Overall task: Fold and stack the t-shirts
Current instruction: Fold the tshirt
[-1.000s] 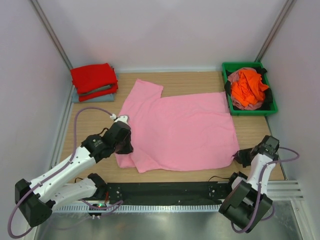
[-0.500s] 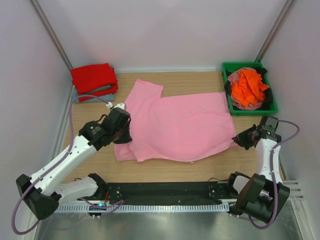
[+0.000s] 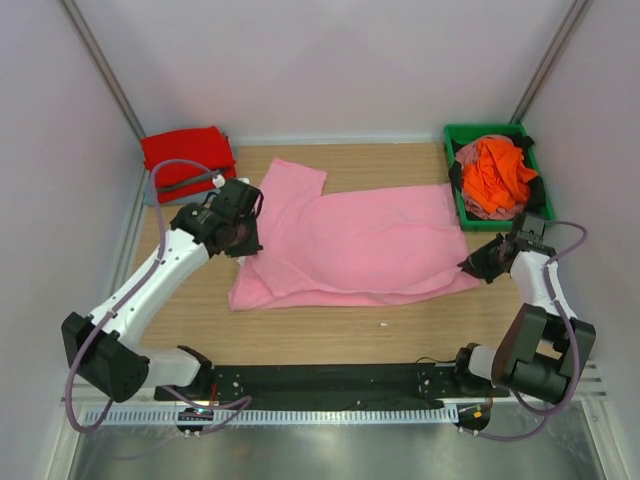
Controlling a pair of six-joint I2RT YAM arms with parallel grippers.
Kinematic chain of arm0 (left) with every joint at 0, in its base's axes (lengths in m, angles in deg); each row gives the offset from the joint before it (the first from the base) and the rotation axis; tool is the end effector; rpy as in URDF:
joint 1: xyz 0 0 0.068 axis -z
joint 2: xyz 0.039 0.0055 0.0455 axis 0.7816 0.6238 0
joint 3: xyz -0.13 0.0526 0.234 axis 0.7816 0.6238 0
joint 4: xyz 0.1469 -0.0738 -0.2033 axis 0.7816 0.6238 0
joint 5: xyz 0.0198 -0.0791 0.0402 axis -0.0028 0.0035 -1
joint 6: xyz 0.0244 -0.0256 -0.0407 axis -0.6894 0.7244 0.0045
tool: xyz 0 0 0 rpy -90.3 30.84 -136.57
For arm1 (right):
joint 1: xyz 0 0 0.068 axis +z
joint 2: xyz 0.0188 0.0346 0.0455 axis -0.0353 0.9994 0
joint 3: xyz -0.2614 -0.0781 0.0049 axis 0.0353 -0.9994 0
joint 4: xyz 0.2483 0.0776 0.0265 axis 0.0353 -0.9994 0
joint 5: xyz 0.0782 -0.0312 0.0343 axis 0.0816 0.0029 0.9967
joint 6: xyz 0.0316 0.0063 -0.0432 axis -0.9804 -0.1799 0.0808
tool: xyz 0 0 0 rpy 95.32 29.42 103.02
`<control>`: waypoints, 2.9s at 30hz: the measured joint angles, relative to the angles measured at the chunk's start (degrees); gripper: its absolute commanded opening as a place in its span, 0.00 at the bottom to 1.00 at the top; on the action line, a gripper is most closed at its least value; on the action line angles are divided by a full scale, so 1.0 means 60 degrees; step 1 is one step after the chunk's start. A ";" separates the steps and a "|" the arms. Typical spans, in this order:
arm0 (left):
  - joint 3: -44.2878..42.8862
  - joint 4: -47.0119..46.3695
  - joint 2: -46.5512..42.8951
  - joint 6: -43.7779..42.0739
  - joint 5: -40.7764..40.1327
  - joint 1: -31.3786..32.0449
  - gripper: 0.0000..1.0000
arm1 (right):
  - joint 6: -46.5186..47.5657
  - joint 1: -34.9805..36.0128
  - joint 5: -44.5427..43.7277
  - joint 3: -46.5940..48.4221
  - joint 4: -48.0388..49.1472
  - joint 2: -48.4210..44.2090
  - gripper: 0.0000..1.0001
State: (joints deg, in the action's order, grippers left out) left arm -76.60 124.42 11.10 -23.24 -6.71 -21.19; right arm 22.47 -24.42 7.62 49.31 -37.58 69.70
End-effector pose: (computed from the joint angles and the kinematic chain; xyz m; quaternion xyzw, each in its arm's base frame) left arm 0.2178 -0.1185 0.3248 -0.0750 0.9565 -0.0620 0.2751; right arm 0.2137 -0.0775 0.2041 0.4506 0.8508 0.1642 0.2146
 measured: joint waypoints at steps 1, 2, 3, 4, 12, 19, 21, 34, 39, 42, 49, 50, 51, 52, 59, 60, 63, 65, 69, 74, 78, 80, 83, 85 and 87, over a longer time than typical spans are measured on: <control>-0.0102 -0.0007 0.0153 -0.0087 0.0040 -0.0087 0.00 | 0.0004 0.0022 -0.0015 0.0055 0.0058 0.0127 0.01; -0.0164 -0.0015 0.0277 -0.0146 0.0066 -0.0160 0.00 | 0.0004 0.0036 -0.0033 0.0117 0.0095 0.0262 0.01; -0.0219 -0.0029 0.0419 -0.0215 0.0117 -0.0237 0.00 | 0.0004 0.0036 -0.0044 0.0178 0.0127 0.0386 0.01; -0.0277 -0.0033 0.0594 -0.0306 0.0168 -0.0317 0.00 | 0.0004 0.0040 -0.0058 0.0240 0.0168 0.0506 0.01; -0.0739 -0.0080 0.1610 -0.0707 0.0412 -0.0703 0.00 | -0.0018 0.0262 -0.0233 0.0714 0.0452 0.1056 0.01; -0.1293 -0.0142 0.2328 -0.1020 0.0463 -0.0991 0.00 | -0.0047 0.0368 -0.0404 0.0831 0.0641 0.1453 0.01; -0.1373 -0.0153 0.2452 -0.1082 0.0466 -0.1049 0.00 | -0.0051 0.0368 -0.0448 0.0838 0.0696 0.1617 0.01; -0.1490 -0.0379 0.3763 -0.1311 0.0495 -0.1581 0.00 | -0.0084 0.0433 -0.0645 0.0933 0.1275 0.3206 0.08; -0.1785 -0.0488 0.4685 -0.1322 0.0495 -0.1832 0.00 | -0.0138 0.0466 -0.0612 0.1443 0.1330 0.3891 0.36; -0.2076 -0.0521 0.5093 -0.1315 0.0499 -0.1971 0.00 | -0.0211 0.0477 -0.0648 0.1865 0.1359 0.4091 0.66; -0.3260 -0.0295 0.5701 -0.1337 0.0521 -0.2102 0.73 | -0.0066 0.0510 -0.1348 0.2532 0.1122 0.3865 0.84; -0.3421 -0.0262 0.5705 -0.1381 0.0481 -0.2102 0.81 | -0.0018 0.0510 -0.1497 0.2539 0.1002 0.3646 0.84; -0.3537 -0.0219 0.5657 -0.1315 0.0408 -0.2102 0.86 | 0.0036 0.0532 -0.1643 0.2539 0.0867 0.3333 0.84; -0.3585 -0.0189 0.5555 -0.1300 0.0339 -0.2102 0.92 | 0.0106 0.0543 -0.1781 0.2539 0.0710 0.2962 0.84; -0.2350 -0.0186 0.3140 -0.1242 0.0000 -0.2091 0.89 | 0.0492 0.1749 -0.2284 0.2269 0.0455 -0.0470 0.80; -0.1847 -0.0317 0.2550 -0.1228 0.0033 -0.2084 0.86 | 0.0488 0.2328 -0.2350 0.2120 0.0477 -0.0918 0.79; -0.0022 -0.0663 0.0619 -0.0947 0.0393 -0.2040 0.75 | 0.0386 0.4739 -0.2616 0.1756 0.0510 -0.1508 0.75; 0.1326 -0.1100 -0.0514 -0.0554 0.0845 -0.2029 0.64 | 0.0342 0.6349 -0.2696 0.1708 0.0590 -0.1257 0.74; 0.3763 -0.2335 -0.1909 0.0361 0.1647 -0.2007 0.50 | 0.0528 0.8932 -0.2841 0.2189 0.0681 0.0171 0.71; 0.5752 -0.3789 -0.2699 0.1494 0.2222 -0.1974 0.36 | 0.1177 1.0852 -0.2943 0.3920 0.0831 0.2426 0.68; 0.6145 -0.4856 -0.2379 0.1978 0.2393 -0.1971 0.32 | 0.1453 1.1606 -0.2896 0.5100 0.0860 0.3727 0.66; 0.6320 -0.5391 -0.2040 0.2149 0.2422 -0.1967 0.28 | 0.1519 1.1945 -0.2889 0.5632 0.0896 0.4415 0.65; 0.6703 -0.5810 -0.1745 0.2273 0.2393 -0.1967 0.23 | 0.1617 1.2386 -0.2907 0.6422 0.0838 0.5482 0.63; 0.6987 -0.5883 -0.1712 0.2371 0.2320 -0.1967 0.20 | 0.1712 1.2677 -0.2969 0.6951 0.0710 0.6175 0.63; 0.7191 -0.5898 -0.1712 0.2463 0.2142 -0.1967 0.17 | 0.1818 1.2990 -0.3075 0.7512 0.0525 0.6849 0.61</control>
State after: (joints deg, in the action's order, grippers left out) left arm -33.46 89.03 0.83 -8.47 6.14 -32.99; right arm 33.37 53.53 -10.83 94.38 -34.43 110.79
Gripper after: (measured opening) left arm 0.204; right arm 0.626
